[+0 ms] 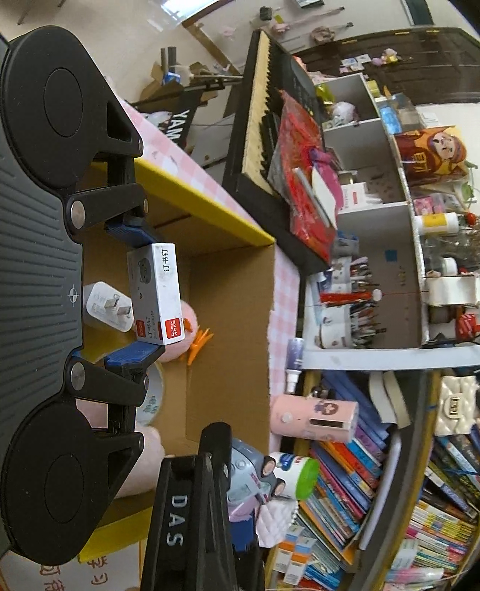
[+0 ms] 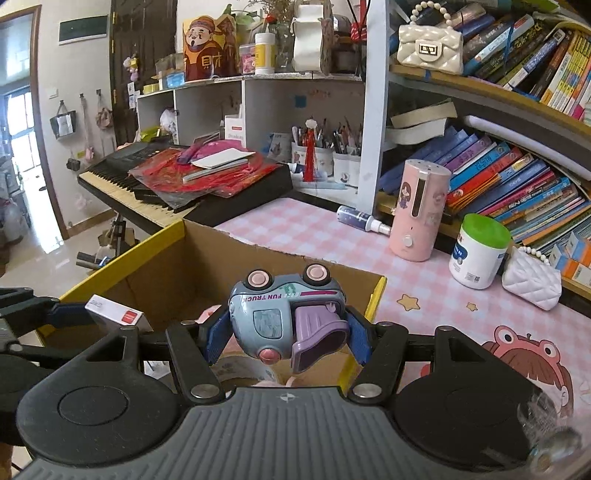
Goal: Organize objects
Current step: 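Lower the medicine box and truck into the yellow box and open both tools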
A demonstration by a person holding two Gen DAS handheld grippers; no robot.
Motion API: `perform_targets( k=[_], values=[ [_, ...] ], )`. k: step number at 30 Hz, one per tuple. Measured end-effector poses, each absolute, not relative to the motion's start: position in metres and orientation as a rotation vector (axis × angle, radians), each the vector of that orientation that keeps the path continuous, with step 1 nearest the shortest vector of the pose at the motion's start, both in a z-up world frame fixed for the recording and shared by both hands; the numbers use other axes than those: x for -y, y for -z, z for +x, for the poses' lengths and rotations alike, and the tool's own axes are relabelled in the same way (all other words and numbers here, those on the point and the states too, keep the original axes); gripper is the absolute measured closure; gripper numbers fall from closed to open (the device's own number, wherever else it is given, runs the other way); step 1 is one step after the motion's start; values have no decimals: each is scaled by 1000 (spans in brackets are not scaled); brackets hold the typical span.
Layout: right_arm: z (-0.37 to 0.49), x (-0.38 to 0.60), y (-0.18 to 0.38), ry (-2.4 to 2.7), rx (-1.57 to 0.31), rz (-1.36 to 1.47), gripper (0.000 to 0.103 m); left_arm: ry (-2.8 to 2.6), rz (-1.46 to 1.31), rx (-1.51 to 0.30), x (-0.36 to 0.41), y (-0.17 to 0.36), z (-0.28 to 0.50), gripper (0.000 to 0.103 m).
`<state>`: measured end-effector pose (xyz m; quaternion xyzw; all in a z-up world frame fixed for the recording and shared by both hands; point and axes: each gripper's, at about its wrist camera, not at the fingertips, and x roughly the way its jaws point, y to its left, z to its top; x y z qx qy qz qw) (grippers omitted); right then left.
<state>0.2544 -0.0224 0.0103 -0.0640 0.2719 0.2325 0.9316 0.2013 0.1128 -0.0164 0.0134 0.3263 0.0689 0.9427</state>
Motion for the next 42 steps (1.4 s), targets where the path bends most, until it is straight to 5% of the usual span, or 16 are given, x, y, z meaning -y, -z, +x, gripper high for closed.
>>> perform_targets(
  k=[29, 35, 42],
  values=[
    [272, 9, 6, -570, -635, -155, 42, -150, 29, -733, -109, 32, 211, 47],
    [276, 0, 9, -601, -664, -177, 42, -176, 46, -729, -110, 30, 208, 31],
    [289, -19, 12, -628, -736, -268, 42, -180, 46, -726, -109, 29, 204, 29]
  ],
)
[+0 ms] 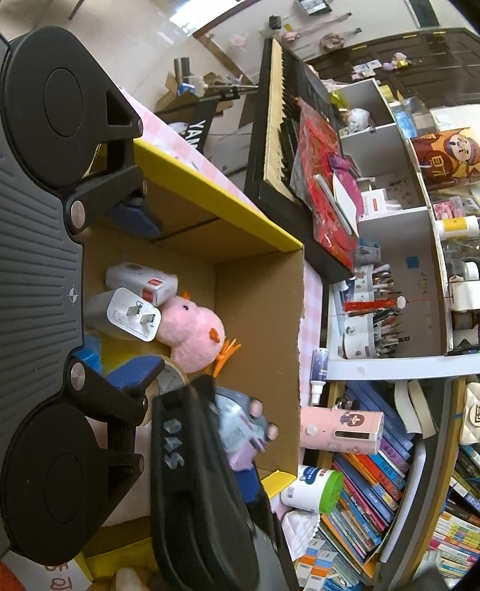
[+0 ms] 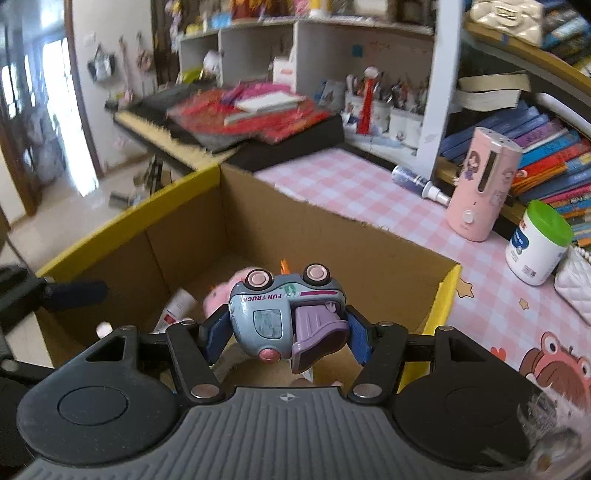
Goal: Organize objects
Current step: 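Lower the medicine box and truck into the yellow box and open both tools, then withdraw both open tools up and away from the box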
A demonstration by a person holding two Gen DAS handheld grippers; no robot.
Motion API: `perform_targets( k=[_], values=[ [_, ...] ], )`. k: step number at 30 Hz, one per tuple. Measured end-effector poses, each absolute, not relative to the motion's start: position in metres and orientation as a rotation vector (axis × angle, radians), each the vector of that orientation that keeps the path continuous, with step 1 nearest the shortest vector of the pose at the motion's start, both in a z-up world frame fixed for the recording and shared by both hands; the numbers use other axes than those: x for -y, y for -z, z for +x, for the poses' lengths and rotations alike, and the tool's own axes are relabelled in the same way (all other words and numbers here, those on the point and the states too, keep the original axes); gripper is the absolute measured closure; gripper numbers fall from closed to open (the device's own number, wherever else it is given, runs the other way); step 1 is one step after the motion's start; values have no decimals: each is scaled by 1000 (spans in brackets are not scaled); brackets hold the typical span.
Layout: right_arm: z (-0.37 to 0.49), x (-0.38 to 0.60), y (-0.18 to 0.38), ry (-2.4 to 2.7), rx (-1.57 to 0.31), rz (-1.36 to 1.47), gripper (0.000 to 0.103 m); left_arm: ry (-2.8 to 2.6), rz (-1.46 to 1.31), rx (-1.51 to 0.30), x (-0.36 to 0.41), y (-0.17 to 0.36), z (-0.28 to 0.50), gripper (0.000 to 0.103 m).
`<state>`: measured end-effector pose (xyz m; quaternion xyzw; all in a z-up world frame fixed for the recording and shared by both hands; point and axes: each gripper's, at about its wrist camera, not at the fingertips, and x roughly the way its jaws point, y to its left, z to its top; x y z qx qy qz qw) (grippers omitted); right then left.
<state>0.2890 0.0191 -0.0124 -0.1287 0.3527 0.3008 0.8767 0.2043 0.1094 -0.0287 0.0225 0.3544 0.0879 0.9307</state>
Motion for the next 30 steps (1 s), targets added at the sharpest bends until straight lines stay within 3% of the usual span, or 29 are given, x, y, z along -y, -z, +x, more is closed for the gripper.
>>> perform_targets(
  k=[12, 15, 18, 30],
  values=[
    [296, -29, 19, -672, -845, -298, 41, -176, 66, -727, -106, 30, 197, 27],
    [295, -29, 18, -675, -842, -297, 40, -172, 67, -715, -105, 28, 194, 20],
    [290, -29, 13, -684, -821, -287, 32, -164, 65, -710, -105, 26, 190, 20],
    [243, -7, -26, -576, -615, -186, 32, -122, 53, -641, -108, 11, 167, 20]
  ],
)
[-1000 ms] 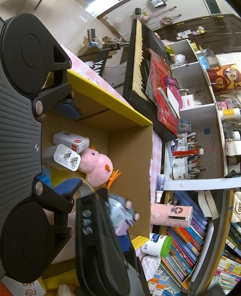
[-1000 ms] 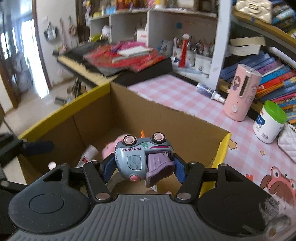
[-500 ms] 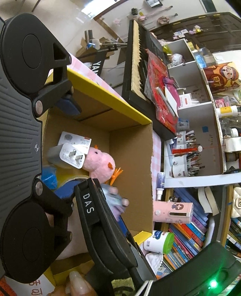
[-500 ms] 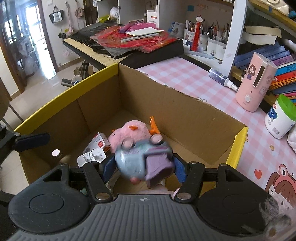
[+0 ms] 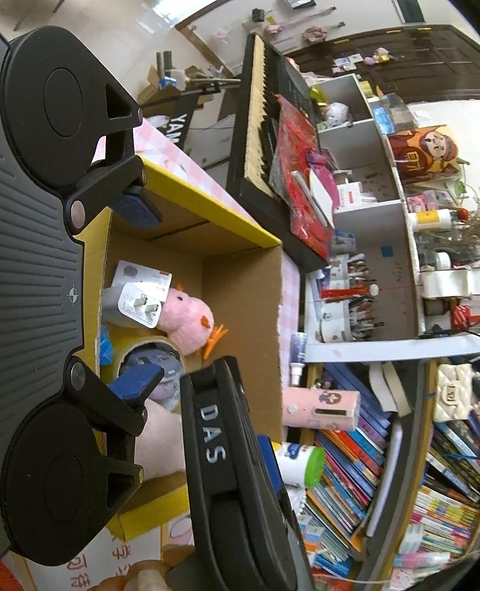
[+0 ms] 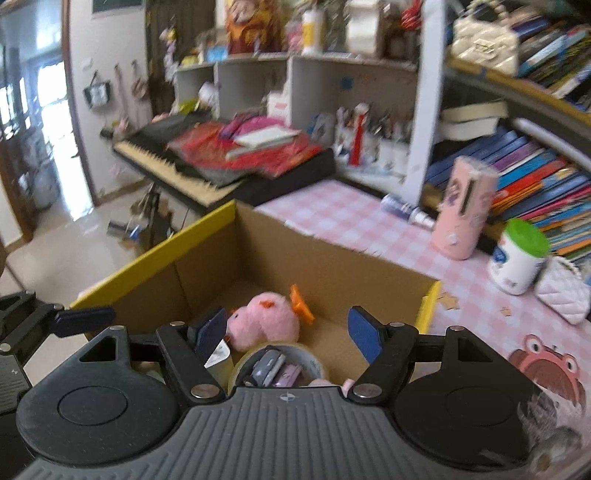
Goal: Organize objects
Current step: 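Withdraw both open tools up and away from the box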
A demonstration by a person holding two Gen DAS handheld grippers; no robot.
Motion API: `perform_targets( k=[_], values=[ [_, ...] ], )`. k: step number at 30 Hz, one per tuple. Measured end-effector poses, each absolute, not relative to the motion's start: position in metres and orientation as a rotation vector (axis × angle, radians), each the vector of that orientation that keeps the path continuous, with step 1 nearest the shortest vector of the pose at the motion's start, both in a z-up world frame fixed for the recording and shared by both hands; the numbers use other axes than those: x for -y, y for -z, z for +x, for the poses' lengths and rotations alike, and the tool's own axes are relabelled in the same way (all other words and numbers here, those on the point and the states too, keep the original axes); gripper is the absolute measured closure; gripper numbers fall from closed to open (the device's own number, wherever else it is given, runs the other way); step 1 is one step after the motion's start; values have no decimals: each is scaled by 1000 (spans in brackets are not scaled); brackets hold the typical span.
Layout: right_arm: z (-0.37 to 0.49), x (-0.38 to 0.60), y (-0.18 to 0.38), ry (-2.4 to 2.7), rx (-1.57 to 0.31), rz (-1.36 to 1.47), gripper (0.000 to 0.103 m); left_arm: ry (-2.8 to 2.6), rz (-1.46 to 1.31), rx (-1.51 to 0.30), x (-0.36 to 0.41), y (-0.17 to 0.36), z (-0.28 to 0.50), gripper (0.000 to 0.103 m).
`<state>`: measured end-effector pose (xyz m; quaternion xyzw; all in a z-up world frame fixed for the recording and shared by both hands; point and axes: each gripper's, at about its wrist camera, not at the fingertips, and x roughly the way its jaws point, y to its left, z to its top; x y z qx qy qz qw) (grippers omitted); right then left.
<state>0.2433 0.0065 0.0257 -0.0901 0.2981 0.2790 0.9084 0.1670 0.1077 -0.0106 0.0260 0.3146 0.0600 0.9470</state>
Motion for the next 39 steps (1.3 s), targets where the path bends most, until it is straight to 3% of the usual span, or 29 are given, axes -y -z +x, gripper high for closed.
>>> perform_targets(
  k=[14, 39],
  values=[
    [162, 28, -49, -273, -434, -73, 24, -74, 32, -561, -126, -13, 121, 16],
    [7, 17, -5, -59, -530, -63, 17, -87, 30, -626, -144, 8, 9, 8]
  ],
)
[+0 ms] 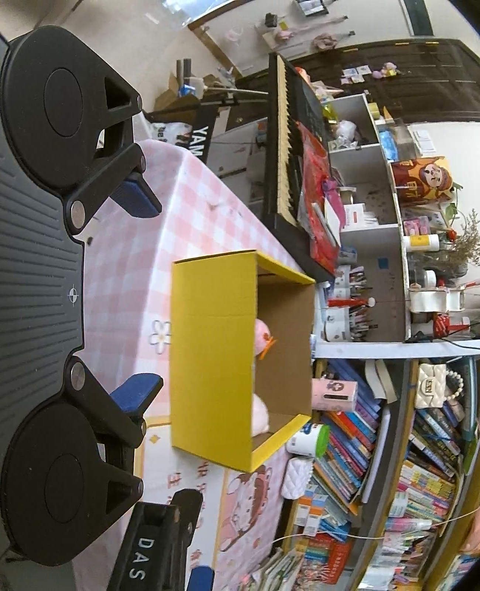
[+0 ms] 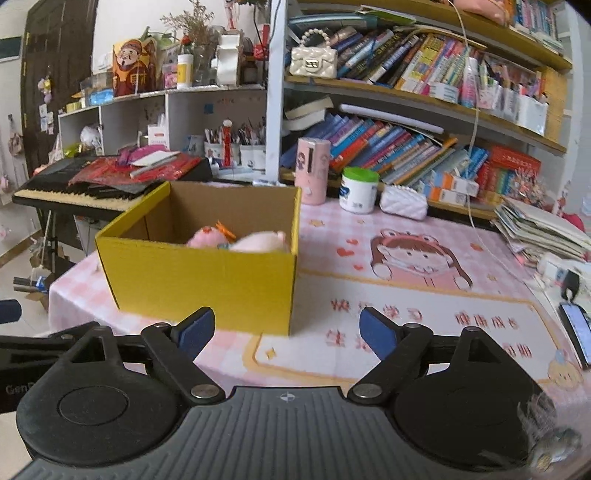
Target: Organize objects
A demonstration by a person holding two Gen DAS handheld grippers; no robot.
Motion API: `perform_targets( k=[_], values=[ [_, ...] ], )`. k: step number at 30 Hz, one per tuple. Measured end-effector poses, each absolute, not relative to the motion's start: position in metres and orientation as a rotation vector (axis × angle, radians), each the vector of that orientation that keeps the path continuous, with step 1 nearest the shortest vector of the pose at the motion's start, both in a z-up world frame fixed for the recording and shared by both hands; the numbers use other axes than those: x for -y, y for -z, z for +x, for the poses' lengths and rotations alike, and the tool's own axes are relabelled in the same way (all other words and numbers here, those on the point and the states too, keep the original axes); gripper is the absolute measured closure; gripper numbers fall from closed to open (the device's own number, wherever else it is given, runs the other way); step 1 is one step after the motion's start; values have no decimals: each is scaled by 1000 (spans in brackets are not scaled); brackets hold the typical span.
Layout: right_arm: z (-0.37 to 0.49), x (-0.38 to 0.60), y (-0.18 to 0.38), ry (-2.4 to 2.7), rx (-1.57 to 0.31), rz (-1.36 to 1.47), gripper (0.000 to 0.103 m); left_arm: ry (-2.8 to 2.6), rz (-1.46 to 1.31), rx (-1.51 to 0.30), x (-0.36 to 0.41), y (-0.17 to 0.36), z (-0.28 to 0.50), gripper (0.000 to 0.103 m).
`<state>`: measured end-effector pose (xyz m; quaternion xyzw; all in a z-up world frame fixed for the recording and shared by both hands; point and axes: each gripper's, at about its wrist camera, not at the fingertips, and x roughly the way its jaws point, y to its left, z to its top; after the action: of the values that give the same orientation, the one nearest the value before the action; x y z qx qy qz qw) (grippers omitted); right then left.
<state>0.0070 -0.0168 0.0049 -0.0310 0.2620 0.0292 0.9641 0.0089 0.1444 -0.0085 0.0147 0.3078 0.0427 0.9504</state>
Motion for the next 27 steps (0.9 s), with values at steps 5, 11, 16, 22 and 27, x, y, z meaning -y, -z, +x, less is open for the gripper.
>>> perform_targets(
  k=[5, 11, 16, 22, 27],
  values=[
    [-13, 25, 1, -11, -548, -57, 10, -57, 45, -642, -136, 14, 0, 6],
    [-26, 45, 3, 90, -568, -31, 0, 11, 56, -658, -120, 15, -1, 5],
    [-29, 61, 3, 172, -584, -7, 0, 57, 64, -677, -107, 16, 1, 3],
    [-37, 74, 4, 216, -589, -15, 0, 64, 99, -661, -90, 15, 0, 2],
    [-39, 84, 8, 270, -627, -28, 0, 57, 130, -656, -74, 16, -2, 2]
  ],
)
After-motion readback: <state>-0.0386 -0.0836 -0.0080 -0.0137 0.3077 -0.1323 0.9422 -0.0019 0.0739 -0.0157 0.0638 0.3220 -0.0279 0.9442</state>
